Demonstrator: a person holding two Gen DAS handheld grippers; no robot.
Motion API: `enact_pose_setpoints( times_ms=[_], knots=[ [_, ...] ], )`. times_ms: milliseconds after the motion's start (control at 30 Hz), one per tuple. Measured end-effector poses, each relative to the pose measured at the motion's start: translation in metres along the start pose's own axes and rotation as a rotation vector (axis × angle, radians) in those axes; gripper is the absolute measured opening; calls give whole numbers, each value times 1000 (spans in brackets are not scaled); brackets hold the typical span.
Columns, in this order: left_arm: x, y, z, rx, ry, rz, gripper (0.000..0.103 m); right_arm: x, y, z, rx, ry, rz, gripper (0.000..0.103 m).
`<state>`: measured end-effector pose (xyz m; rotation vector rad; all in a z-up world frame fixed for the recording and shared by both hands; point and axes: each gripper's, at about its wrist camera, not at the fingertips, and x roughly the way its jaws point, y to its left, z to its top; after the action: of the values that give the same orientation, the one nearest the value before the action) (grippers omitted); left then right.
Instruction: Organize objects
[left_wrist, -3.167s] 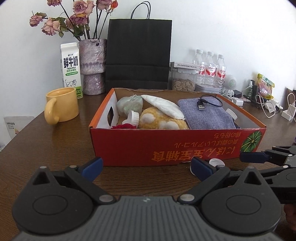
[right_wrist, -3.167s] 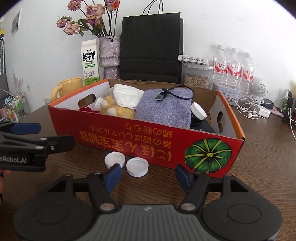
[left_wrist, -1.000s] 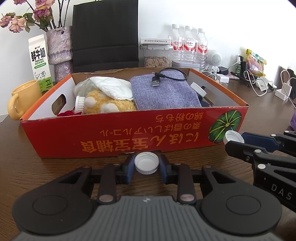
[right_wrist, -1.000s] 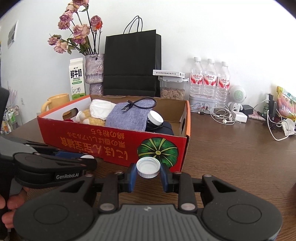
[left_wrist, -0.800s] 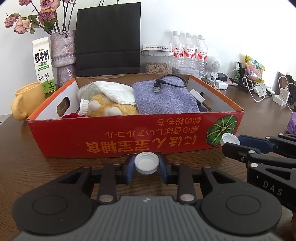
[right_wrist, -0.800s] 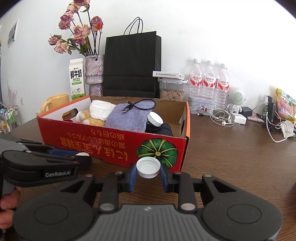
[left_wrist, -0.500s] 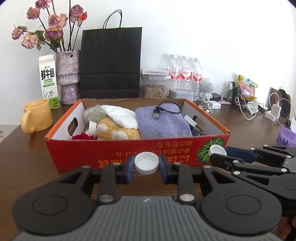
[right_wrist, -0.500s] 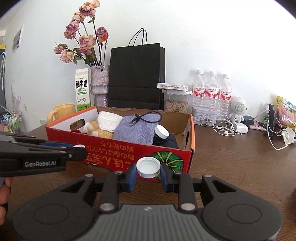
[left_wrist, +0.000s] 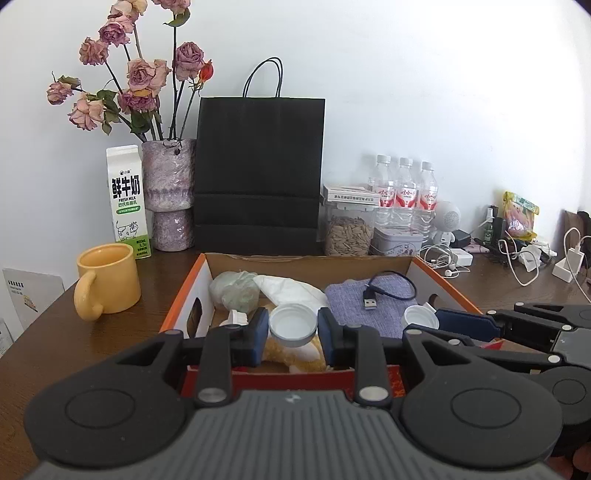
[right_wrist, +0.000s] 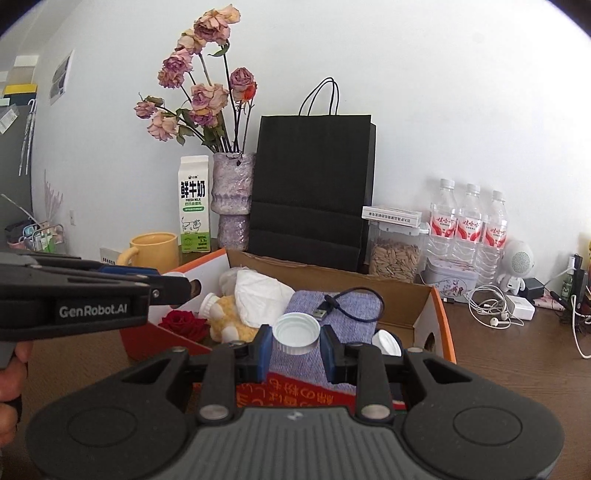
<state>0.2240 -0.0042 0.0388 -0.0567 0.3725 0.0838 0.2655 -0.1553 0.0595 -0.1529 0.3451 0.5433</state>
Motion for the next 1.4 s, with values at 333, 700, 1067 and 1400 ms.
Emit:
enact_pose_setpoints(
  times_ms=[333,700,1067,1400],
  knots=[
    [39,20,11,-22,3,35,30,49,2,14,-6,19,-5,26],
    [52,29,11,-24,13,72,75,63,-7,11,19,48,-38,73],
    [28,32,18,-7,-16,103,103,41,-12,13,56,61,-76,103],
    [-20,39,13,23,30,45,103,-20,-11,4,91,63,-74,103]
  ],
)
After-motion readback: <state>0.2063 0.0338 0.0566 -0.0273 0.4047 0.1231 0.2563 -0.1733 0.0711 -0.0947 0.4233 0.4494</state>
